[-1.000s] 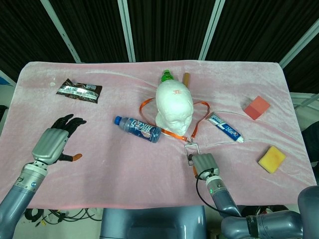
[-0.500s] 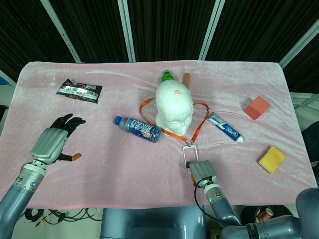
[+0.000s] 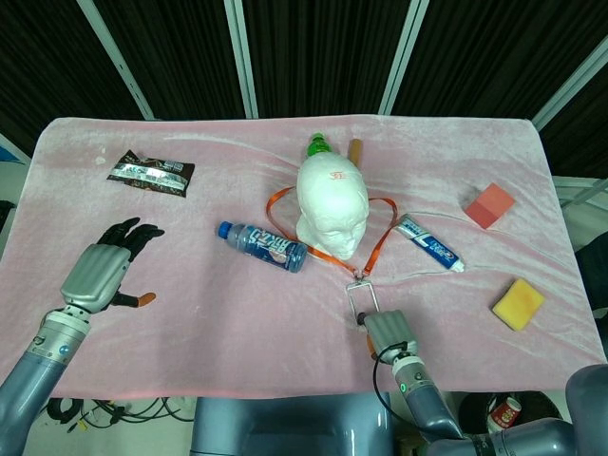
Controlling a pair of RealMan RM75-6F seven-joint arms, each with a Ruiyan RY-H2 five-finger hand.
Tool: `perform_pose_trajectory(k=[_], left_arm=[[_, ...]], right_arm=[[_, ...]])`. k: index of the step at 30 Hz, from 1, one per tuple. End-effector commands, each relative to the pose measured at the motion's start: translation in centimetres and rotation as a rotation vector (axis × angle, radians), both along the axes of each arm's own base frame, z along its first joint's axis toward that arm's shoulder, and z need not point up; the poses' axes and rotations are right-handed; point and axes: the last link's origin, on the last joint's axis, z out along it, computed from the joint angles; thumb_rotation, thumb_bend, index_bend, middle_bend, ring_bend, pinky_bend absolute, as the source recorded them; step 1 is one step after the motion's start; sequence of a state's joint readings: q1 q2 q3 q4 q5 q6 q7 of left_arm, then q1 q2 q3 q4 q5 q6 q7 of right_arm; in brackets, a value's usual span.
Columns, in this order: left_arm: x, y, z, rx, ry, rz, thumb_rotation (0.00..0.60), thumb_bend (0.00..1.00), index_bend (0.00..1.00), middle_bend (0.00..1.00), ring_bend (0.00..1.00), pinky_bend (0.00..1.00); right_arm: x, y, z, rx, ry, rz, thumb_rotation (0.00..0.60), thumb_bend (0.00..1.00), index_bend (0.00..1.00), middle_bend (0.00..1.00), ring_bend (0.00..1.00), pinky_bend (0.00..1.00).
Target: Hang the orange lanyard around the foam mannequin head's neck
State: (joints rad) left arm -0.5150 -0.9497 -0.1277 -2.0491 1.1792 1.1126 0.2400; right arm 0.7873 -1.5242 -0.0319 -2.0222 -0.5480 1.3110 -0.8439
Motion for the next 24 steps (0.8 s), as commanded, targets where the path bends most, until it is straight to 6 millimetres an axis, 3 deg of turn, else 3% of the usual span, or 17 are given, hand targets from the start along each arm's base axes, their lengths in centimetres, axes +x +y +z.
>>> perform_pose_trajectory(k=[1, 24], left_arm=[[0.0, 0.0, 0.0, 0.001, -0.002, 0.000, 0.600, 0.13, 0.15, 0.14, 0.00, 0.10], [0.1, 0.5, -0.9, -0.014, 0.001, -0.001, 0.600, 0.13, 0.15, 0.14, 0.00, 0.10]], right_arm=[[0.0, 0.4, 0.1, 0.015, -0.005, -0.001, 0.600, 0.67, 0.32, 0.76, 0.80, 0.63], [0.4, 4.5, 1.9, 0.052, -0.019, 0.015, 0.600, 0.67, 0.33, 0.76, 0.80, 0.63]])
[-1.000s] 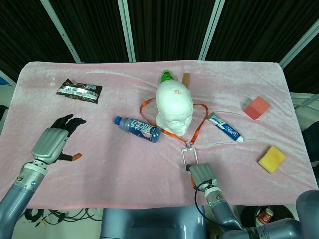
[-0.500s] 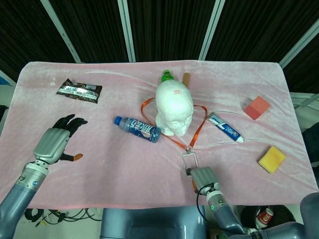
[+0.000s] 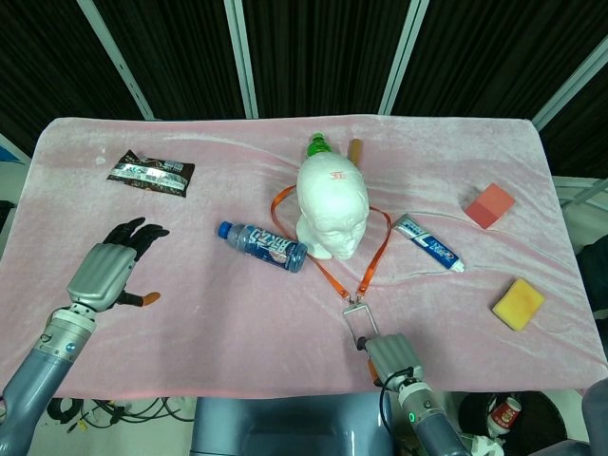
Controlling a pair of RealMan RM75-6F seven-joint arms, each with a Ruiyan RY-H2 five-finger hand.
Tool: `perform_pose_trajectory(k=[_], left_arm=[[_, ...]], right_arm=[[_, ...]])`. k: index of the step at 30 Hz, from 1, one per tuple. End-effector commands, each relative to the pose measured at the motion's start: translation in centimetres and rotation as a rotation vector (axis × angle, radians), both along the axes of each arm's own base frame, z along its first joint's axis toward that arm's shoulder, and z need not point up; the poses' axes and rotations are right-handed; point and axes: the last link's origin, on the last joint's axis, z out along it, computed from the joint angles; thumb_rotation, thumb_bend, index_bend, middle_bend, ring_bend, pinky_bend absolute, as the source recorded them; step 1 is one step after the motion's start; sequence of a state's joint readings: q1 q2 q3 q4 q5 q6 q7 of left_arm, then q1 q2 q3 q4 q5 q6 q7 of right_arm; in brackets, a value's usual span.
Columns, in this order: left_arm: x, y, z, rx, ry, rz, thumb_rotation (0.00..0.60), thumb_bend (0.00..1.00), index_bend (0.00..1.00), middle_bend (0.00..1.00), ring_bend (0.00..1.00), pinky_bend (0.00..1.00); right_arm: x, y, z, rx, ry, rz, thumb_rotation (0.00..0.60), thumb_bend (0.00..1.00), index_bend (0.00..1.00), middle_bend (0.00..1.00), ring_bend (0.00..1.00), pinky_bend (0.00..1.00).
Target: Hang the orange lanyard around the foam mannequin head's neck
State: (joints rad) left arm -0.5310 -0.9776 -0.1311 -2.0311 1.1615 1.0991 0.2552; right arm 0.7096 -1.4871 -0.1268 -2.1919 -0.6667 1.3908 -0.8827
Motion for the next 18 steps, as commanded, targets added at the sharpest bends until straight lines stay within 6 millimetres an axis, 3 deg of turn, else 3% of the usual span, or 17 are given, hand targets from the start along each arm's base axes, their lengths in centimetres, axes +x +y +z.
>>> perform_pose_trajectory(k=[1, 5, 10, 12, 15, 18], left_arm=[[0.0, 0.1, -0.1, -0.004, -0.002, 0.001, 0.600, 0.13, 0.15, 0.14, 0.00, 0.10], [0.0, 0.3, -0.3, -0.004, -0.002, -0.002, 0.600, 0.13, 0.15, 0.14, 0.00, 0.10], [0.3, 0.4, -0.2, 0.010, 0.000, -0.015, 0.600, 0.13, 0.15, 0.14, 0.00, 0.10], [0.4, 0.4, -0.1, 0.015, -0.005, -0.019, 0.600, 0.13, 0.15, 0.14, 0.00, 0.10], [0.4, 0.3, 0.1, 0.018, -0.005, -0.021, 0.600, 0.13, 0.15, 0.14, 0.00, 0.10], [0.2, 0.0, 0.1, 0.007, 0.001, -0.017, 0.600, 0.13, 0.15, 0.14, 0.00, 0.10]], right_arm=[[-0.1, 0.4, 0.2, -0.002, 0.006, -0.003, 0.600, 0.67, 0.33, 0.76, 0.80, 0.63], [-0.1, 0.3, 0.4, -0.016, -0.004, -0.009, 0.600, 0.65, 0.32, 0.74, 0.78, 0.63], [0.6, -1.2, 1.3, -0.092, -0.077, 0.001, 0.600, 0.42, 0.19, 0.62, 0.69, 0.63], [0.8, -1.9, 2.2, -0.131, -0.098, 0.008, 0.600, 0.38, 0.18, 0.58, 0.65, 0.62], [0.9, -3.3, 5.1, -0.226, -0.117, 0.014, 0.600, 0.34, 0.18, 0.51, 0.58, 0.58], [-0.3, -4.0, 8.6, -0.311, -0.073, -0.012, 0.600, 0.30, 0.17, 0.42, 0.50, 0.48]])
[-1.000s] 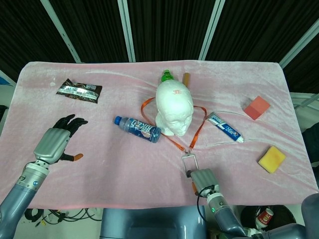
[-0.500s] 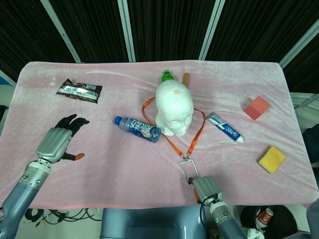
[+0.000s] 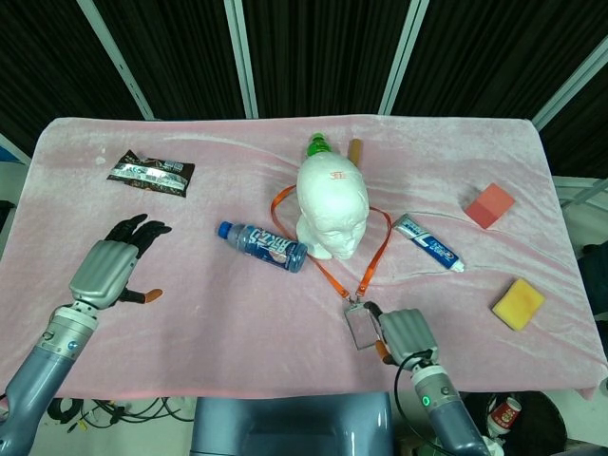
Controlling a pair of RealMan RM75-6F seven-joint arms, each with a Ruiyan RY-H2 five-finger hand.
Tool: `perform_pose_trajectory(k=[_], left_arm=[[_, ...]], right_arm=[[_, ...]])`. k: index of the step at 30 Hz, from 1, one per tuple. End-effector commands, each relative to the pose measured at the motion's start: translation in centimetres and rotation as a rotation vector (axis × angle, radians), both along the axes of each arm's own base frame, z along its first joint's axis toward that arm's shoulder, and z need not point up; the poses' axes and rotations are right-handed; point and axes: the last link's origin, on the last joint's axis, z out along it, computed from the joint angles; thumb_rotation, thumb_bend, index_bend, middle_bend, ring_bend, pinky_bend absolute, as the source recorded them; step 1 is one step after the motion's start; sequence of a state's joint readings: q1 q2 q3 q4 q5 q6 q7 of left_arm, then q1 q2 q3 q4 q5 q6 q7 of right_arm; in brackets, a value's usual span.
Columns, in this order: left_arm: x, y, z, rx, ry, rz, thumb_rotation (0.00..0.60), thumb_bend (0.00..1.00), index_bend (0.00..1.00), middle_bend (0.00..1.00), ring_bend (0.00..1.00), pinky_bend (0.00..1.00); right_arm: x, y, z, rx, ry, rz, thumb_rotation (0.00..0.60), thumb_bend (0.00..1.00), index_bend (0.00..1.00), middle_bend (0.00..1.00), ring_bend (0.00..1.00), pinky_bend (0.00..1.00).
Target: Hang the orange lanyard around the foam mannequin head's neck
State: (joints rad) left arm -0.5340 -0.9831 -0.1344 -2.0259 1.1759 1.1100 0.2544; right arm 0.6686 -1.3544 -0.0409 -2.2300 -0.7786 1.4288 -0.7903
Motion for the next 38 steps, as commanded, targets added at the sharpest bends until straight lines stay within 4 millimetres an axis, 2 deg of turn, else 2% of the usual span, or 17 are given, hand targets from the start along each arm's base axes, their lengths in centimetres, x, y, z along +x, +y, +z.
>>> perform_pose_trajectory(k=[1, 4, 5, 8, 11, 14, 19, 24, 29, 38], left_arm=[[-0.1, -0.3, 0.0, -0.005, 0.006, 0.001, 0.600, 0.13, 0.15, 0.14, 0.00, 0.10], [-0.5, -0.8, 0.4, 0.015, 0.023, 0.003, 0.600, 0.12, 0.15, 0.14, 0.00, 0.10], [-0.6, -0.9, 0.6, 0.022, 0.028, 0.006, 0.600, 0.11, 0.15, 0.14, 0.00, 0.10], [-1.3, -1.9, 1.0, 0.052, 0.063, 0.024, 0.600, 0.11, 0.15, 0.14, 0.00, 0.10], [-1.9, -3.1, 1.1, 0.064, 0.074, 0.030, 0.600, 0.11, 0.15, 0.14, 0.00, 0.09], [-2.9, -5.0, 1.3, 0.077, 0.063, 0.047, 0.600, 0.10, 0.15, 0.14, 0.00, 0.09], [-5.1, -7.8, 1.7, 0.097, 0.067, 0.052, 0.600, 0.11, 0.15, 0.14, 0.00, 0.08], [-7.3, -10.2, 1.8, 0.096, 0.051, 0.071, 0.600, 0.10, 0.15, 0.14, 0.00, 0.08], [-8.8, -11.9, 1.8, 0.103, 0.043, 0.074, 0.600, 0.11, 0.15, 0.14, 0.00, 0.08], [-10.5, -13.4, 1.7, 0.162, 0.036, 0.089, 0.600, 0.11, 0.15, 0.14, 0.00, 0.07]], right_arm=[[-1.5, -1.2, 5.3, -0.134, 0.040, -0.049, 0.600, 0.29, 0.16, 0.38, 0.46, 0.44], [-3.8, -1.3, 8.9, -0.199, 0.090, -0.113, 0.600, 0.26, 0.12, 0.28, 0.35, 0.34], [-4.3, -1.3, 9.5, -0.214, 0.096, -0.123, 0.600, 0.25, 0.12, 0.26, 0.32, 0.31], [-7.0, -1.0, 12.8, -0.310, 0.094, -0.156, 0.600, 0.25, 0.11, 0.23, 0.27, 0.26], [-8.9, -0.1, 14.8, -0.387, 0.063, -0.153, 0.600, 0.25, 0.11, 0.21, 0.26, 0.25], [-11.0, 1.5, 16.1, -0.433, 0.047, -0.110, 0.600, 0.24, 0.11, 0.20, 0.25, 0.24], [-13.6, 4.6, 16.3, -0.438, 0.065, -0.012, 0.600, 0.23, 0.11, 0.19, 0.24, 0.23], [-14.5, 7.0, 15.5, -0.459, 0.071, 0.055, 0.600, 0.23, 0.11, 0.18, 0.23, 0.22], [-15.2, 8.2, 15.2, -0.493, 0.065, 0.072, 0.600, 0.23, 0.11, 0.18, 0.23, 0.22], [-16.6, 9.5, 15.3, -0.517, 0.044, 0.057, 0.600, 0.23, 0.11, 0.18, 0.23, 0.22]])
